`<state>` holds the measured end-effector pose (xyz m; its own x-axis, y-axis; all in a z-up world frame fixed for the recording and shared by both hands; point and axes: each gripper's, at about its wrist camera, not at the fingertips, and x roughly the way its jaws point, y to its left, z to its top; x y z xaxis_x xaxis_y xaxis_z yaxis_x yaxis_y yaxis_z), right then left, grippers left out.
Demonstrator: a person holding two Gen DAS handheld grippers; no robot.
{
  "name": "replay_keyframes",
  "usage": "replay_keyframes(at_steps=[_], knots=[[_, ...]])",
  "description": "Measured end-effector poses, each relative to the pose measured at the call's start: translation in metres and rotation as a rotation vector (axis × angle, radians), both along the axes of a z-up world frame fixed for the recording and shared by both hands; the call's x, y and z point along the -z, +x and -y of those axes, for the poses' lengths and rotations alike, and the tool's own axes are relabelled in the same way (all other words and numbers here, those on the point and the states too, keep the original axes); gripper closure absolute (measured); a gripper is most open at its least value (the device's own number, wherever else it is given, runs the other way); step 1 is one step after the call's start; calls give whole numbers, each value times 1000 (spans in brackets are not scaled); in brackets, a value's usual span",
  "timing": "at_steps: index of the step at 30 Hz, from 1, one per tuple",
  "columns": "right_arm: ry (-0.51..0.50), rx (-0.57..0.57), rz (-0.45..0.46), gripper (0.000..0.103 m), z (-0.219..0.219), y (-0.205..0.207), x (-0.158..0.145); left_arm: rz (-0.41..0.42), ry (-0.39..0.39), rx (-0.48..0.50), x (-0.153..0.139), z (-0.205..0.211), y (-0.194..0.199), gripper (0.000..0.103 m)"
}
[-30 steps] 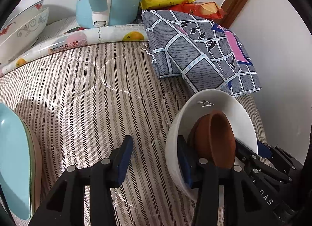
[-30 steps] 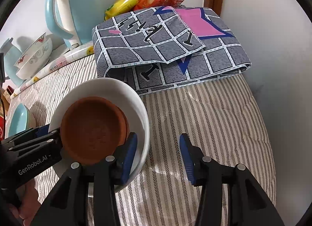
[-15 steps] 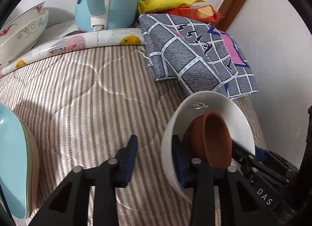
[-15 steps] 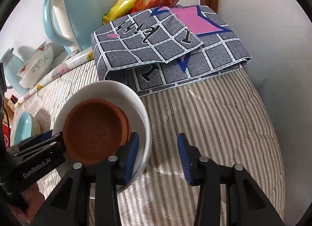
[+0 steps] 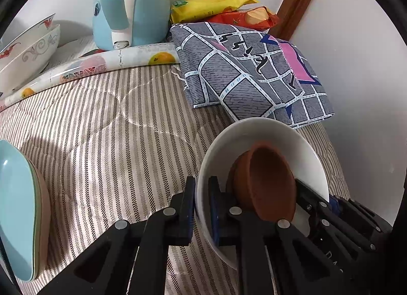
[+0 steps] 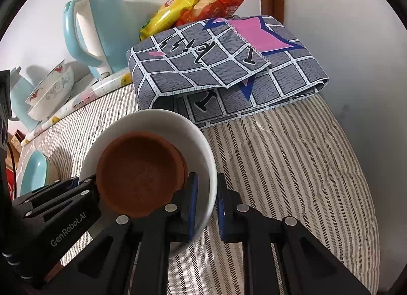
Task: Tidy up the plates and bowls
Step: 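Lift and carry the white bowl with both grippers to the light-blue plate stack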
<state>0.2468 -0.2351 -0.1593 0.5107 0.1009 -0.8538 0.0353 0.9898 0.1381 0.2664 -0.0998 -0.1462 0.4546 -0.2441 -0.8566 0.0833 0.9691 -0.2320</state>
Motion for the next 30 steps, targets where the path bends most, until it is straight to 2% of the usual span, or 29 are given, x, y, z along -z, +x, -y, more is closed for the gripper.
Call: replay_keyframes(at_steps=[14, 30], knots=[[22, 10, 16, 91, 4, -17, -5, 3, -9, -3, -5, 4, -21, 93], [34, 23, 66, 91, 7, -52, -34, 51, -13, 6, -37, 3, -51, 93]])
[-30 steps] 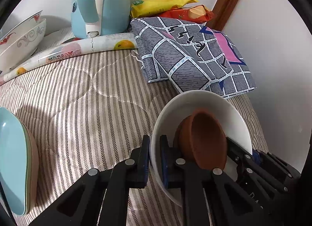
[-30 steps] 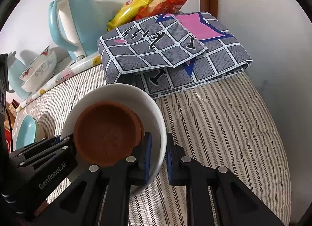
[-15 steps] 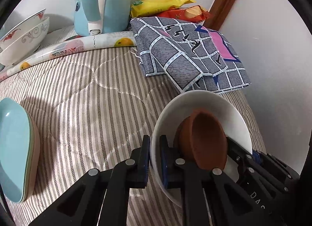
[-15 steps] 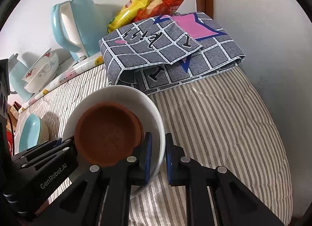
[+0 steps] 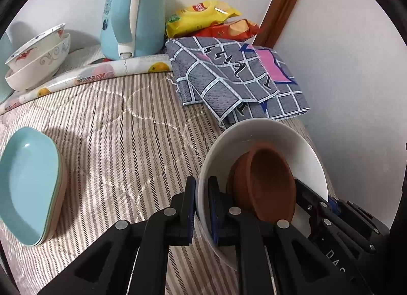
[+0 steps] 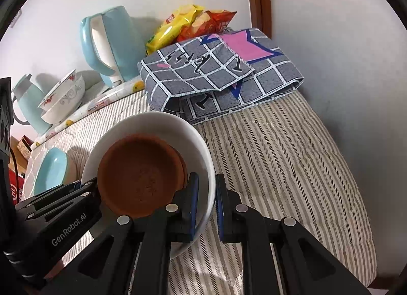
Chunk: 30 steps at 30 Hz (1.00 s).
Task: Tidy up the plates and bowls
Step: 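Lift and carry the white bowl with both grippers to the light-blue plate stack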
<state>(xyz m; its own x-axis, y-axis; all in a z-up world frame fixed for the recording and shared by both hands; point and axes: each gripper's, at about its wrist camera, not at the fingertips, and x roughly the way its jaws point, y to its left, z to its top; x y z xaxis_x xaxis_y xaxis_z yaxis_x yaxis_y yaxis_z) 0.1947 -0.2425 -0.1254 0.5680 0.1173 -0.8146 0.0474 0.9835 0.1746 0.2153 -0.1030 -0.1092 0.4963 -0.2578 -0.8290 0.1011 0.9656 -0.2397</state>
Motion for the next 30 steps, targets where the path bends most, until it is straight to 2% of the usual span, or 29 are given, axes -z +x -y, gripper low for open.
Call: replay_keyframes(at_steps=[13, 30], knots=[[-5, -6, 45, 92, -12, -27, -28, 54, -2, -4, -29, -18, -25, 93], [-22, -50, 74, 92, -54, -45, -47, 81, -28, -45, -42, -66, -49, 93]])
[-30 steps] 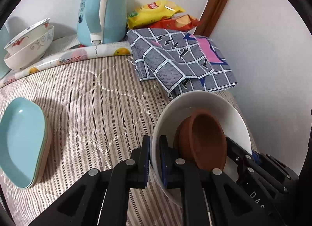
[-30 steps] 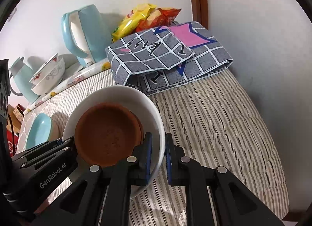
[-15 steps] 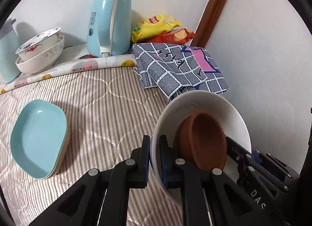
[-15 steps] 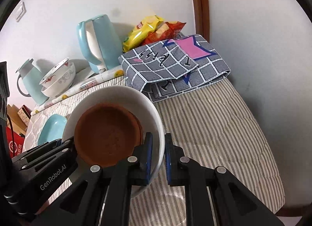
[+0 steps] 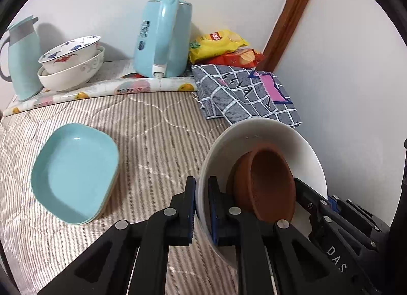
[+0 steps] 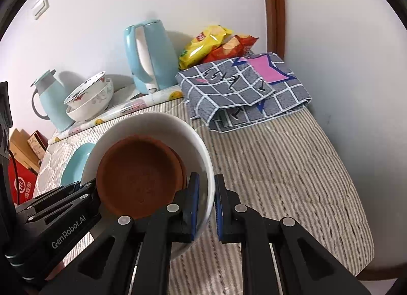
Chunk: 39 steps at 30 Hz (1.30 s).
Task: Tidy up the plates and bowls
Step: 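Lift and carry the white bowl with both grippers to the light-blue plate stack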
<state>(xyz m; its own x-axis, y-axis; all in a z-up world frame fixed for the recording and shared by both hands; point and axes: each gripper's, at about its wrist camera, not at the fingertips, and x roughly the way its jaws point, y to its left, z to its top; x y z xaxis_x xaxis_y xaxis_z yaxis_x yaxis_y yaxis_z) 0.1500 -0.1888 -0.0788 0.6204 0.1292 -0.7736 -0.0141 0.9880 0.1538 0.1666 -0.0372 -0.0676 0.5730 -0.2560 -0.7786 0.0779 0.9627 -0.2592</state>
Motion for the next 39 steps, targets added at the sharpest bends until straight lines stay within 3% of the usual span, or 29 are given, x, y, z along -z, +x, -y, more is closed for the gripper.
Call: replay_keyframes(at_steps=[39], knots=[[7, -153, -19, 93, -144, 31, 7, -9, 0, -156, 9, -146, 13, 93]])
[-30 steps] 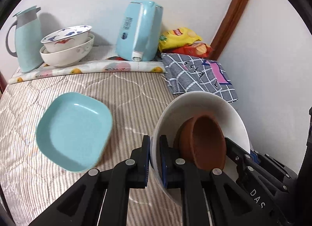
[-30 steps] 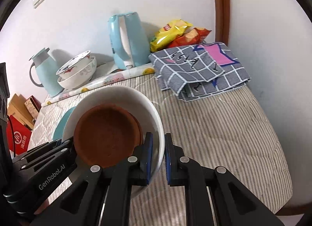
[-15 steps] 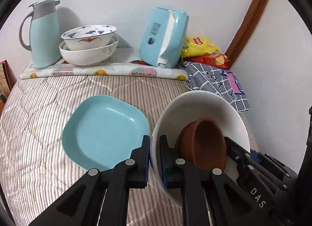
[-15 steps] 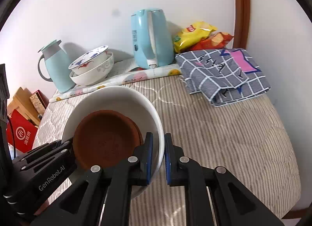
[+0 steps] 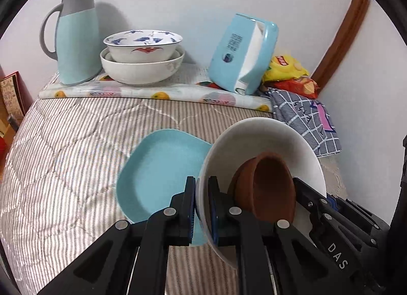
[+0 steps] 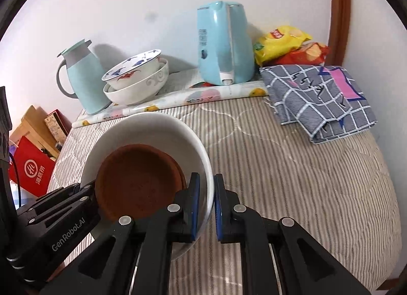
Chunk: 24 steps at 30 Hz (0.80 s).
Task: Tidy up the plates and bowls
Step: 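Lift and carry the white bowl with both grippers to the light-blue plate stack, then lower the white bowl onto the plate stack and open both grippers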
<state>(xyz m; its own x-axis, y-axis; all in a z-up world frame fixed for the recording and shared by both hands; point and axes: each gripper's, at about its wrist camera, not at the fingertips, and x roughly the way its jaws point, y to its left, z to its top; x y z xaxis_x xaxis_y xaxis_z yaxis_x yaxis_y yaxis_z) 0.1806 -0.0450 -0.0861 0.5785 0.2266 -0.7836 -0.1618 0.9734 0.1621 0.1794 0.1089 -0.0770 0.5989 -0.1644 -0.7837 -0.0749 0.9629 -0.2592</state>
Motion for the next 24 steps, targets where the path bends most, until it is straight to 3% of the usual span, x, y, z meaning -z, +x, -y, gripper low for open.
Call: replay_keyframes(at_steps=[11, 24], knots=[[18, -35, 3, 93, -28, 17, 0, -2, -3, -36, 0, -29, 13, 93], [13, -82, -60, 93, -62, 38, 34, -72, -25, -86, 38, -60, 26, 93]])
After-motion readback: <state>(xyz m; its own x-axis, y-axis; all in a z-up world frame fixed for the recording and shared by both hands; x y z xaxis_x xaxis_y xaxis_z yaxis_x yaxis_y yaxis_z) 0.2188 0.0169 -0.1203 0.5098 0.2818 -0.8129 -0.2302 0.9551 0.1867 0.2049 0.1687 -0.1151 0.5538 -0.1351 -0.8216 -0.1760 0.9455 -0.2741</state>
